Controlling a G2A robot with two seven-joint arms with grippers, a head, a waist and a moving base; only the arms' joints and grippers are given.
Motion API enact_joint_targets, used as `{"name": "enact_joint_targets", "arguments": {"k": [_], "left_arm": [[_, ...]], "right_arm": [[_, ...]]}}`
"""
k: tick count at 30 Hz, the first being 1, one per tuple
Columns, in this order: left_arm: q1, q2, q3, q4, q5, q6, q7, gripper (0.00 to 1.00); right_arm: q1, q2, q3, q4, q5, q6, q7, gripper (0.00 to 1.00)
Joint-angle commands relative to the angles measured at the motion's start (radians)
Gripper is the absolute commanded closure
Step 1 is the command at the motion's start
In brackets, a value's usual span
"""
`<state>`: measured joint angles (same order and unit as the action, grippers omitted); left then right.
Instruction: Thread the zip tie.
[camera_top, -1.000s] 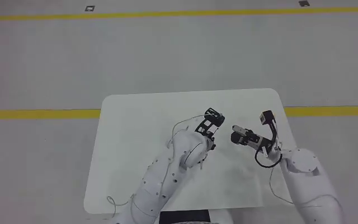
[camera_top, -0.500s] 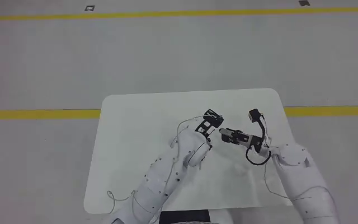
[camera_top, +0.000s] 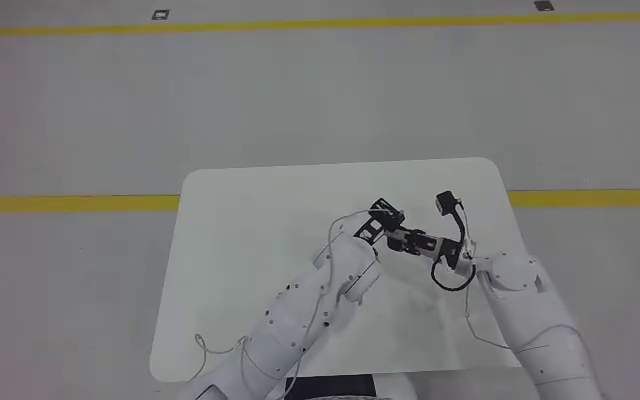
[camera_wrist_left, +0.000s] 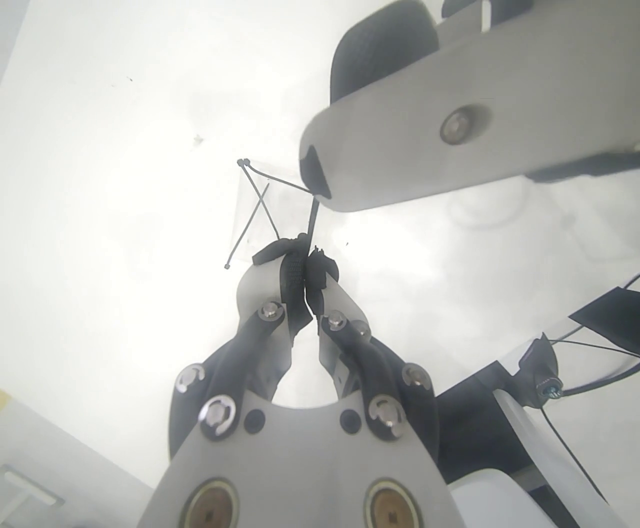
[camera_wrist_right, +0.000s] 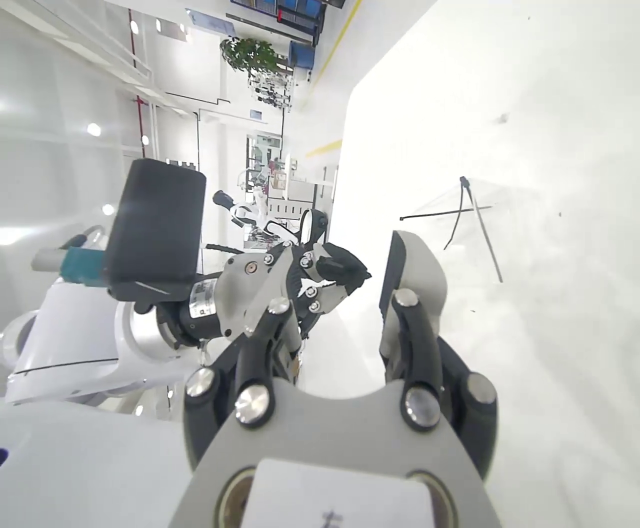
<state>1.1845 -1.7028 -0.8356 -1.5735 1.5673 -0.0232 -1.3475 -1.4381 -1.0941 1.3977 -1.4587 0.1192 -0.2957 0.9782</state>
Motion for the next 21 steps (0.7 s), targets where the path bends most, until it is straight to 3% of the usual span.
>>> {"name": "enact_joint_targets", "arguments": {"k": [1, 9, 15, 21], "left_arm": [[-0.002, 0.001, 0.004, 0.002, 0.001, 0.000, 0.000, 1.00], [-0.009, 0.004, 0.020, 0.009, -0.002, 0.004, 0.002, 1.00], [-0.014, 0.007, 0.026, 0.012, -0.002, 0.013, -0.003, 1.00], [-0.017, 0.011, 0.028, 0.016, -0.005, 0.016, -0.012, 1.00]], "right_arm": [[0.002, 0.001, -0.004, 0.002, 0.001, -0.001, -0.001, 0.65], [0.015, 0.002, -0.022, 0.012, 0.010, 0.000, -0.011, 0.68], [0.022, 0.004, -0.035, 0.023, 0.015, 0.002, -0.017, 0.76], [0.026, 0.007, -0.042, 0.027, 0.018, 0.004, -0.013, 0.76]]}}
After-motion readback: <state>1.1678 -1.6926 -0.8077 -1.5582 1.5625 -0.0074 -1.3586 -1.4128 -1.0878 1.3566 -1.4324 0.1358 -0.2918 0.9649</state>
